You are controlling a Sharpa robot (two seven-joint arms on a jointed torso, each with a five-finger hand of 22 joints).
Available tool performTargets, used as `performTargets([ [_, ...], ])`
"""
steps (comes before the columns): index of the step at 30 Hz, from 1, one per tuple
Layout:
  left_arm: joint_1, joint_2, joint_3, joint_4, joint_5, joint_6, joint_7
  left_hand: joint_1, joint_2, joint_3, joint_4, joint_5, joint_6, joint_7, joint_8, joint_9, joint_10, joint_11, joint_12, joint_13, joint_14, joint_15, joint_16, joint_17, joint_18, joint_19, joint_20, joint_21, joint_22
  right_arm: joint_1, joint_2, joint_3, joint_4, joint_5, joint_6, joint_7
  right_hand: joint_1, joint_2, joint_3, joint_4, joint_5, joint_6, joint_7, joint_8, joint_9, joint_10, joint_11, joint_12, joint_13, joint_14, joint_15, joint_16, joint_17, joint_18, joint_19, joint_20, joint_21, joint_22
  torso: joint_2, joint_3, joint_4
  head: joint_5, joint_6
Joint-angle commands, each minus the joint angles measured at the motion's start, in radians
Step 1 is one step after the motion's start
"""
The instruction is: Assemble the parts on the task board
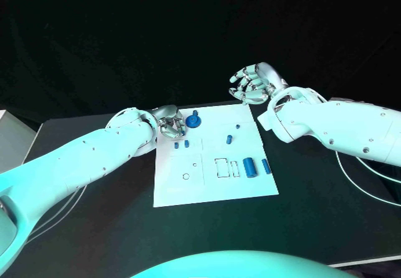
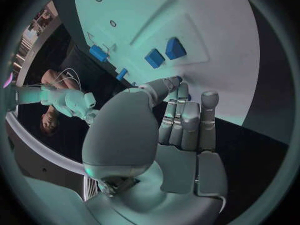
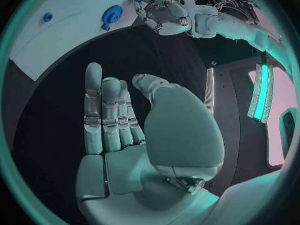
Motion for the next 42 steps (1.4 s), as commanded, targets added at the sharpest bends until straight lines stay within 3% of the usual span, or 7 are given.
performTargets([
  [1, -0.001, 0.005, -0.001, -0.003, -0.008, 0.04, -0.012, -0.009, 0.004, 0.0, -0.004, 0.005, 0.007, -0.001, -0.005, 0.0, 0.007, -0.002, -0.007, 0.001, 0.0, 0.001, 0.0, -0.003, -0.015, 0.004, 0.001, 0.005, 0.0, -0.001, 0.001, 0.001, 0.0, -0.001, -0.003, 0.012, -0.007, -0.001, 0.0, -0.006, 0.005, -0.001, 0.005, 0.003, 0.002, -0.009, 0.0, -0.006, -0.001, -0.004, 0.0, -0.005, -0.002, 0.012, 0.008, 0.001, -0.003, -0.001, 0.0, -0.0002, 0.0003, -0.001, 0.0],
  [31, -0.003, 0.005, -0.002, -0.002, -0.017, 0.038, -0.011, -0.01, 0.003, -0.006, -0.013, 0.003, 0.023, -0.01, -0.006, 0.001, 0.026, -0.01, -0.008, 0.007, 0.005, -0.006, -0.002, -0.002, -0.014, 0.001, -0.003, 0.003, -0.004, -0.004, 0.001, 0.001, -0.003, 0.001, -0.003, 0.014, -0.008, 0.0, 0.001, -0.008, 0.008, -0.003, 0.005, 0.005, 0.002, -0.009, 0.0, -0.006, -0.004, -0.003, 0.0, -0.011, -0.001, 0.012, 0.011, 0.001, -0.008, -0.005, 0.0, -0.0007, 0.0006, 0.0, -0.005],
  [37, -0.003, 0.003, -0.002, -0.003, -0.005, 0.034, -0.003, -0.012, 0.003, -0.006, -0.014, 0.003, 0.013, -0.006, -0.017, -0.003, 0.016, -0.006, -0.019, 0.005, 0.004, -0.004, -0.002, 0.005, -0.011, -0.012, -0.004, -0.005, -0.016, -0.005, 0.001, 0.001, -0.004, 0.001, -0.004, 0.014, -0.01, 0.0, 0.002, -0.008, 0.009, -0.003, 0.005, 0.005, 0.002, -0.009, 0.001, -0.006, -0.005, -0.003, 0.0, -0.015, -0.003, 0.012, 0.012, 0.001, -0.009, -0.006, -0.001, -0.0002, 0.0003, -0.001, -0.006],
  [42, -0.003, 0.001, -0.002, -0.003, 0.003, 0.026, 0.002, -0.023, -0.01, -0.001, -0.018, 0.009, -0.054, 0.014, -0.069, -0.023, -0.021, 0.015, -0.053, -0.002, -0.044, 0.014, -0.018, -0.059, -0.001, -0.072, 0.01, -0.038, -0.062, -0.005, 0.001, 0.001, -0.004, 0.001, -0.004, 0.014, -0.01, 0.0, 0.001, -0.008, 0.009, -0.004, 0.006, 0.004, 0.001, -0.009, 0.001, -0.006, -0.006, -0.003, 0.0, -0.016, -0.003, 0.012, 0.012, 0.001, -0.01, -0.007, -0.001, -0.0003, 0.0007, -0.001, -0.006],
])
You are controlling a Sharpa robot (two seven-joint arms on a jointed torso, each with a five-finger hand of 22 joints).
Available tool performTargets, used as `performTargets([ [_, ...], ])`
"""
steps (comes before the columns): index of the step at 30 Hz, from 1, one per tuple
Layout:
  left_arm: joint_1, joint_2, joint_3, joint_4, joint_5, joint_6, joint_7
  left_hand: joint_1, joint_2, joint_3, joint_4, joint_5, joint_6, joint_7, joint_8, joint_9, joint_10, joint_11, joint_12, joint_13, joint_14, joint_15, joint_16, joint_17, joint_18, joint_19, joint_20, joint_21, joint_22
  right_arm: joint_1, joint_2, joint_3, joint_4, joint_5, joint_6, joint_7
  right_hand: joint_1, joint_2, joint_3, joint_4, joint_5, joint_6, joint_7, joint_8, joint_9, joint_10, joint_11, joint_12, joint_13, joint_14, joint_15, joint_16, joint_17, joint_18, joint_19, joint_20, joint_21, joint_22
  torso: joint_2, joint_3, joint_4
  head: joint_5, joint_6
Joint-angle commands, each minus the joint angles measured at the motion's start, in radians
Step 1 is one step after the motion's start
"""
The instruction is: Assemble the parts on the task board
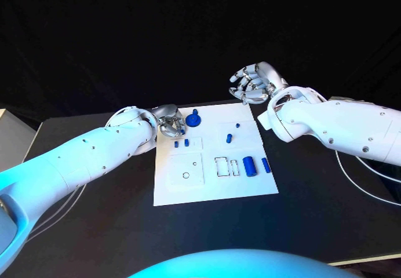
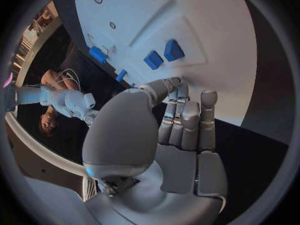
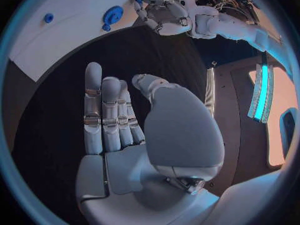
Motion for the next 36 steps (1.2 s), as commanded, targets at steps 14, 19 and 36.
performTargets([
  [14, -0.003, -0.001, -0.001, 0.002, 0.011, 0.002, 0.0, -0.019, -0.021, -0.002, -0.003, 0.002, -0.056, 0.001, -0.04, -0.015, -0.025, 0.003, -0.018, -0.003, -0.032, 0.007, -0.005, -0.039, 0.003, -0.031, 0.012, -0.02, -0.023, -0.001, -0.001, 0.001, 0.0, 0.001, -0.005, 0.013, -0.011, -0.001, -0.002, -0.006, 0.004, -0.007, 0.007, 0.004, 0.001, -0.011, 0.001, -0.006, -0.003, -0.003, 0.0, -0.008, -0.002, 0.011, 0.005, 0.001, -0.008, -0.003, 0.0, 0.0, 0.0002, 0.0, -0.002],
  [19, -0.002, -0.006, -0.001, 0.007, 0.009, 0.001, -0.004, -0.019, -0.021, -0.002, -0.002, 0.003, -0.058, 0.001, -0.041, -0.015, -0.025, 0.003, -0.018, -0.003, -0.033, 0.007, -0.006, -0.041, 0.003, -0.032, 0.012, -0.021, -0.024, -0.001, -0.006, 0.001, 0.005, 0.001, -0.007, 0.011, -0.011, -0.001, -0.002, -0.006, 0.004, -0.007, 0.007, 0.004, 0.001, -0.011, 0.001, -0.006, -0.003, -0.003, 0.0, -0.008, -0.002, 0.011, 0.005, 0.001, -0.008, -0.003, 0.003, -0.0004, 0.0023, -0.003, 0.001],
  [36, -0.002, -0.028, 0.0, 0.019, 0.005, -0.007, -0.016, -0.025, -0.028, -0.005, -0.002, 0.005, -0.063, -0.001, -0.045, -0.016, -0.032, 0.003, -0.02, -0.002, -0.04, 0.007, -0.006, -0.048, 0.005, -0.043, 0.013, -0.029, -0.034, -0.001, -0.008, 0.001, 0.004, 0.001, -0.009, 0.012, -0.012, -0.001, -0.002, -0.006, 0.004, -0.009, 0.007, 0.003, 0.001, -0.011, 0.001, -0.006, -0.004, -0.003, 0.001, -0.012, -0.003, 0.011, 0.006, 0.001, -0.01, -0.005, 0.001, -0.0011, 0.0015, -0.001, -0.005],
])
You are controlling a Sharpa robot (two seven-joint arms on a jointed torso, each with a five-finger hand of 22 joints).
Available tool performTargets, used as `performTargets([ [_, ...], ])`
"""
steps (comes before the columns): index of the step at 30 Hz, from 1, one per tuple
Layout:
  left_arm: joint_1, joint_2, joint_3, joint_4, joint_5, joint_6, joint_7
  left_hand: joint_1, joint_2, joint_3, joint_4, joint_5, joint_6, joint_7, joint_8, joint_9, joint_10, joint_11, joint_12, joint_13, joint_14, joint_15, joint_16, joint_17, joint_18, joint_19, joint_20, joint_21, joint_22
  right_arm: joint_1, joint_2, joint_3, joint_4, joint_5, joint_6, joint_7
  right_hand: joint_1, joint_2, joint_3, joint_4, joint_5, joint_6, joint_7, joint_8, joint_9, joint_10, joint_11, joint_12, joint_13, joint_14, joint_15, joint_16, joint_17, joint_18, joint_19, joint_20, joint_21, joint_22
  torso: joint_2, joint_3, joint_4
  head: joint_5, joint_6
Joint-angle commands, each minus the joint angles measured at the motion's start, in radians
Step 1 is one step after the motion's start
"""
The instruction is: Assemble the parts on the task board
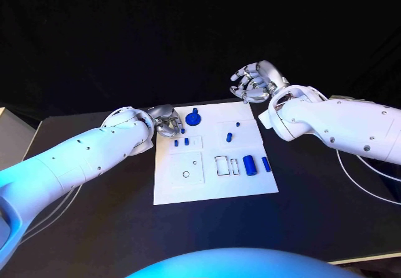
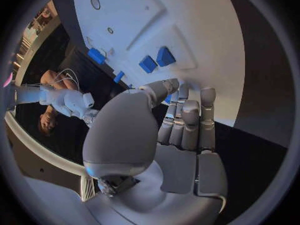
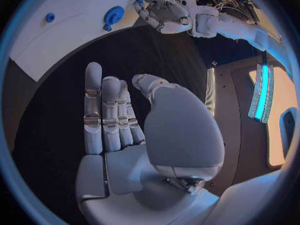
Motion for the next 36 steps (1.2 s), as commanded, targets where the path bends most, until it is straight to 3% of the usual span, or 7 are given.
performTargets([
  [1, 0.0, -0.004, 0.001, 0.006, -0.001, -0.006, -0.007, 0.0, -0.012, -0.005, -0.002, 0.004, -0.006, 0.001, -0.005, -0.001, -0.007, 0.002, -0.005, 0.0, -0.008, -0.002, -0.007, -0.003, 0.006, -0.008, 0.001, -0.006, -0.003, 0.0, -0.001, 0.001, 0.001, -0.001, -0.008, 0.011, -0.012, -0.001, -0.002, -0.006, 0.004, -0.004, 0.005, 0.003, 0.001, -0.006, 0.0, -0.006, -0.001, -0.003, 0.001, -0.006, -0.001, 0.011, 0.006, 0.001, -0.006, -0.001, -0.001, -0.0002, -0.0004, 0.001, 0.001],
  [10, 0.0, -0.031, 0.02, 0.026, 0.035, -0.076, 0.033, -0.001, -0.012, -0.003, -0.001, 0.005, -0.009, 0.002, -0.007, -0.002, -0.016, 0.004, -0.007, 0.001, -0.047, -0.001, -0.023, -0.07, 0.011, -0.035, 0.002, -0.023, -0.027, -0.001, -0.005, 0.001, -0.004, -0.001, 0.018, 0.003, -0.011, -0.001, -0.001, -0.007, 0.005, -0.005, 0.005, 0.004, 0.001, -0.006, 0.0, -0.006, -0.002, -0.003, 0.001, -0.008, -0.001, 0.011, 0.007, 0.001, -0.008, -0.002, -0.001, -0.0013, -0.0006, 0.0, 0.006],
  [13, -0.001, -0.046, 0.04, 0.04, 0.086, -0.118, 0.066, -0.005, -0.014, 0.003, 0.003, 0.005, -0.009, 0.01, -0.009, -0.001, -0.056, 0.017, -0.02, -0.004, -0.162, 0.01, -0.084, -0.246, 0.014, -0.07, 0.008, -0.052, -0.048, -0.001, -0.007, 0.001, -0.01, -0.006, 0.049, -0.003, -0.006, 0.004, 0.012, -0.016, 0.004, -0.007, 0.008, 0.005, 0.0, -0.027, 0.002, -0.043, -0.034, 0.022, 0.001, 0.017, 0.036, 0.011, 0.024, 0.0, -0.012, -0.008, -0.002, -0.0007, -0.0012, 0.0, 0.01],
  [16, -0.001, -0.067, 0.065, 0.062, 0.167, -0.151, 0.097, -0.006, -0.013, 0.006, 0.006, 0.005, -0.006, 0.017, -0.009, 0.001, -0.078, 0.025, -0.025, -0.008, -0.199, 0.016, -0.12, -0.281, 0.014, -0.09, 0.015, -0.071, -0.057, -0.001, -0.01, 0.001, -0.017, -0.033, 0.096, -0.008, -0.001, 0.004, 0.031, -0.032, -0.004, -0.001, 0.009, 0.003, -0.005, -0.024, 0.005, -0.121, -0.109, 0.076, -0.001, 0.109, 0.133, 0.01, 0.058, -0.003, -0.001, -0.003, -0.002, -0.0011, -0.0018, 0.0, 0.013],
  [20, -0.002, -0.116, 0.098, 0.112, 0.39, -0.165, 0.133, -0.007, -0.006, 0.004, 0.012, 0.006, 0.002, 0.025, -0.008, 0.004, -0.078, 0.029, -0.013, -0.011, -0.24, 0.018, -0.212, -0.337, 0.015, -0.125, 0.019, -0.117, -0.081, -0.002, -0.015, 0.0, -0.031, -0.129, 0.2, -0.022, 0.012, 0.008, 0.061, -0.068, -0.035, 0.031, 0.008, -0.01, -0.018, 0.019, 0.006, -0.25, -0.234, 0.16, -0.003, 0.353, 0.362, -0.034, 0.154, -0.01, 0.317, 0.247, -0.005, -0.0023, 0.0007, -0.005, 0.023],
  [24, -0.008, -0.17, 0.112, 0.172, 0.563, -0.15, 0.166, -0.008, 0.001, -0.001, 0.017, 0.006, 0.008, 0.027, -0.007, 0.006, -0.067, 0.028, -0.003, -0.011, -0.248, 0.018, -0.253, -0.361, 0.014, -0.135, 0.019, -0.14, -0.094, -0.007, -0.015, -0.001, -0.047, -0.267, 0.285, -0.043, 0.021, 0.01, 0.081, -0.089, -0.056, 0.059, 0.003, -0.021, -0.025, 0.049, 0.005, -0.337, -0.309, 0.18, -0.003, 0.451, 0.451, -0.056, 0.184, -0.011, 0.479, 0.379, -0.008, -0.0034, 0.0019, -0.011, 0.033],
  [36, -0.12, -0.325, 0.177, 0.368, 0.871, -0.051, 0.299, -0.04, 0.009, -0.083, 0.111, -0.005, 0.014, 0.019, -0.008, 0.017, -0.04, 0.023, 0.006, -0.025, -0.309, 0.03, -0.432, -0.441, 0.012, -0.154, 0.043, -0.369, -0.243, -0.053, -0.002, -0.01, -0.098, -0.654, 0.355, -0.126, 0.013, -0.005, 0.093, -0.104, -0.079, 0.083, -0.007, -0.046, -0.032, 0.056, 0.011, -0.463, -0.413, 0.189, 0.002, 0.521, 0.511, -0.072, 0.195, -0.007, 0.606, 0.49, -0.023, -0.0156, 0.0109, -0.041, 0.051],
])
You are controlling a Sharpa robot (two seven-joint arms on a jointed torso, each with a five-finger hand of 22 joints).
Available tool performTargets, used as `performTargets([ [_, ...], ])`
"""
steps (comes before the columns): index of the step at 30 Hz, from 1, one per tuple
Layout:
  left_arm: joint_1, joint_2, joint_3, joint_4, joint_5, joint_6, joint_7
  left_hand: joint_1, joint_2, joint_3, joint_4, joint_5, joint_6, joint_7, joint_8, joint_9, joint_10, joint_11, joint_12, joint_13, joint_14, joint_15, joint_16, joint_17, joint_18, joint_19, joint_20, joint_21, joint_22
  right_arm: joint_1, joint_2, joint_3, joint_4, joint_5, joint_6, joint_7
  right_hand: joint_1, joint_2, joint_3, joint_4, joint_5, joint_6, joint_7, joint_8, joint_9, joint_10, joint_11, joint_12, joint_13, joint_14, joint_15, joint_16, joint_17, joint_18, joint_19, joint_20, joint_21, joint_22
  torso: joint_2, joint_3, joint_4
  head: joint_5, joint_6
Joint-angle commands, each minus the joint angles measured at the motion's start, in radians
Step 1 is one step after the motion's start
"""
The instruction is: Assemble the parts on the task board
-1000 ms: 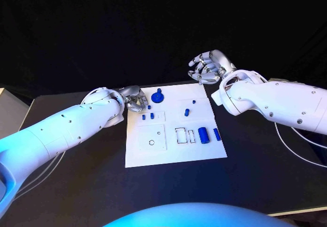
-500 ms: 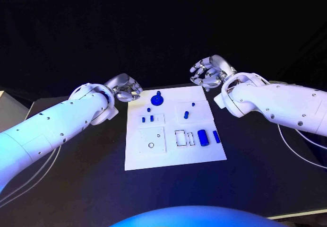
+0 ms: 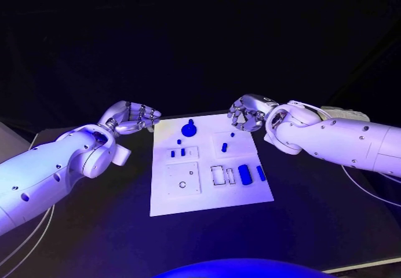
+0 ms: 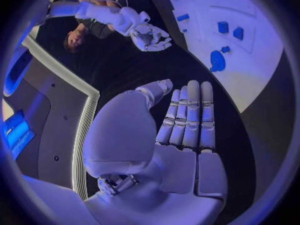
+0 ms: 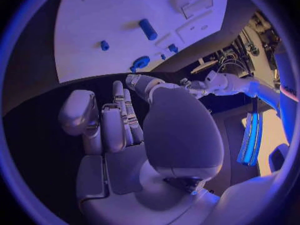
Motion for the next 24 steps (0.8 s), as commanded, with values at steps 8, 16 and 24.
performTargets([
  [8, -0.073, -0.079, 0.029, 0.121, 0.416, 0.067, 0.18, 0.034, -0.02, -0.006, 0.056, -0.002, 0.013, 0.002, 0.019, 0.024, 0.014, 0.02, -0.099, -0.06, -0.058, 0.045, -0.387, -0.121, 0.01, 0.0, 0.058, -0.324, -0.218, -0.035, 0.026, -0.003, -0.036, -0.33, 0.041, -0.1, -0.008, -0.02, -0.008, -0.013, -0.008, 0.006, 0.001, -0.019, -0.005, -0.024, 0.007, -0.043, -0.039, 0.044, 0.008, -0.006, -0.014, -0.01, -0.004, 0.006, -0.012, -0.005, -0.007, -0.0103, 0.0079, -0.016, 0.019],
  [16, -0.115, -0.104, 0.07, 0.169, 0.457, 0.072, 0.204, 0.041, -0.02, -0.005, 0.061, -0.002, 0.016, 0.002, 0.028, 0.032, 0.05, 0.02, -0.16, -0.072, -0.019, 0.046, -0.479, -0.12, 0.011, 0.026, 0.062, -0.383, -0.26, -0.047, 0.045, -0.005, -0.064, -0.388, 0.036, -0.128, -0.008, -0.021, -0.013, -0.018, -0.008, 0.005, 0.003, -0.024, -0.006, -0.027, 0.009, -0.051, -0.049, 0.042, 0.01, -0.004, -0.011, -0.011, -0.006, 0.007, -0.005, 0.002, -0.008, -0.0167, 0.0144, -0.021, 0.016],
  [24, -0.125, -0.113, 0.08, 0.184, 0.474, 0.062, 0.22, 0.012, -0.039, -0.063, 0.099, -0.01, 0.007, 0.008, 0.024, 0.032, 0.05, 0.026, -0.202, -0.069, -0.015, 0.053, -0.54, -0.106, 0.011, 0.055, 0.068, -0.441, -0.304, -0.061, 0.064, -0.007, -0.088, -0.399, 0.054, -0.128, -0.008, -0.021, -0.015, -0.02, -0.008, 0.003, 0.004, -0.027, -0.007, -0.025, 0.009, -0.053, -0.052, 0.044, 0.01, 0.004, -0.004, -0.012, -0.004, 0.007, 0.005, 0.01, -0.007, -0.015, 0.0158, -0.025, 0.012],
])
